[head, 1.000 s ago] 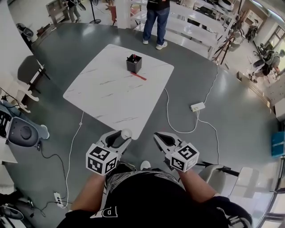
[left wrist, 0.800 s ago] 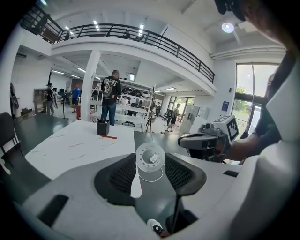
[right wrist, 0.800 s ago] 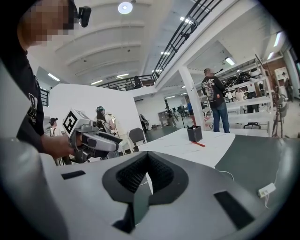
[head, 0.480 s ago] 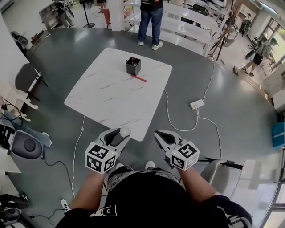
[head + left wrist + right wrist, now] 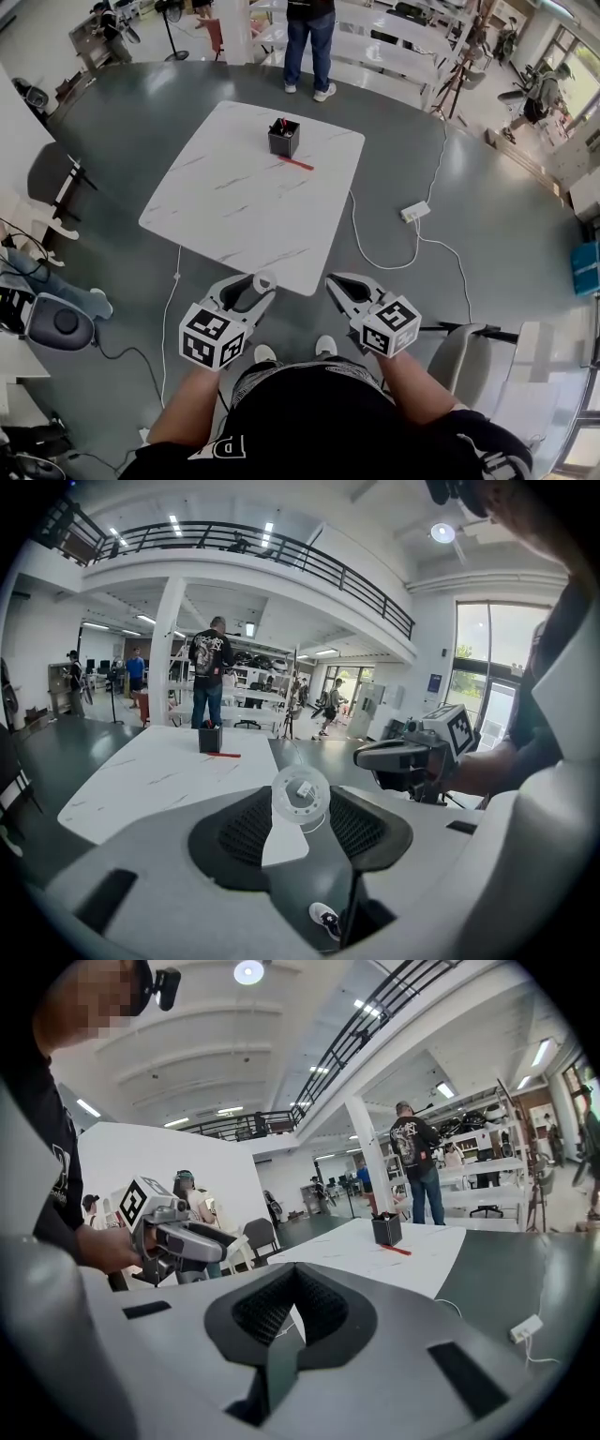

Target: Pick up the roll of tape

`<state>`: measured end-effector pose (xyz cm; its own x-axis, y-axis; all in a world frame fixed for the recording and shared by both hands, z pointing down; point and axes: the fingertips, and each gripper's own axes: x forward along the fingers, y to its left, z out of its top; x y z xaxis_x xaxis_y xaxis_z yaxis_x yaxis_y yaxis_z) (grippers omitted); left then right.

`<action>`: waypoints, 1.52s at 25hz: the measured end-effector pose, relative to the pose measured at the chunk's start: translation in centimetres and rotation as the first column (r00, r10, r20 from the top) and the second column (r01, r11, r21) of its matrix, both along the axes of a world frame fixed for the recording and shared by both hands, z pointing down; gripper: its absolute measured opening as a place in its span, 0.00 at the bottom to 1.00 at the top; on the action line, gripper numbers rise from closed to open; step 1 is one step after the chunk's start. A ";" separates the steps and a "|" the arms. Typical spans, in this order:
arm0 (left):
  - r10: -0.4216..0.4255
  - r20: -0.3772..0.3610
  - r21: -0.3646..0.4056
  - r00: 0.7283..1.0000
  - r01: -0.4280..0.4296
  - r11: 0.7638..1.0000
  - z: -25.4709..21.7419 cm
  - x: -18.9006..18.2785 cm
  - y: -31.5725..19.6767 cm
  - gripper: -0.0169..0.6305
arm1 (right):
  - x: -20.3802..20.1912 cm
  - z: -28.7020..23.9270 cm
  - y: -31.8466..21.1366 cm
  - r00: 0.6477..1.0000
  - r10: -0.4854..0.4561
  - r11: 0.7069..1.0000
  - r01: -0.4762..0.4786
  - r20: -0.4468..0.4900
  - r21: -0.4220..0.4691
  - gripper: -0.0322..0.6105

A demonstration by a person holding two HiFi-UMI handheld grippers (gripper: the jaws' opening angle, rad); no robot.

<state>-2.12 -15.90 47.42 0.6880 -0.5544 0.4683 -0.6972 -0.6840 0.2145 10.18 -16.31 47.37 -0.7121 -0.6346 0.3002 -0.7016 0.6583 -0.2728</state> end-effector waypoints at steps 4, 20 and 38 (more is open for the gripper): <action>0.007 0.002 -0.012 1.000 -0.006 1.000 0.4 -1.1 0.4 0.34 | -0.9 -0.1 0.2 1.000 0.009 1.000 -0.009 -0.002 -0.003 0.05; 0.000 -0.016 -0.003 1.000 0.000 1.000 0.3 -2.0 0.9 0.34 | -1.9 0.0 1.2 1.000 0.017 1.000 -0.017 -0.003 -0.014 0.05; 0.027 0.017 0.005 0.999 -0.027 1.000 0.9 -0.5 0.3 0.34 | -1.6 0.2 1.0 1.000 -0.001 1.000 0.001 -0.020 -0.005 0.05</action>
<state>-2.65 -15.62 48.29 0.6948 -0.5382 0.4772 -0.6819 -0.7039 0.1989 8.57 -15.32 47.55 -0.7067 -0.6322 0.3176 -0.7062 0.6580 -0.2616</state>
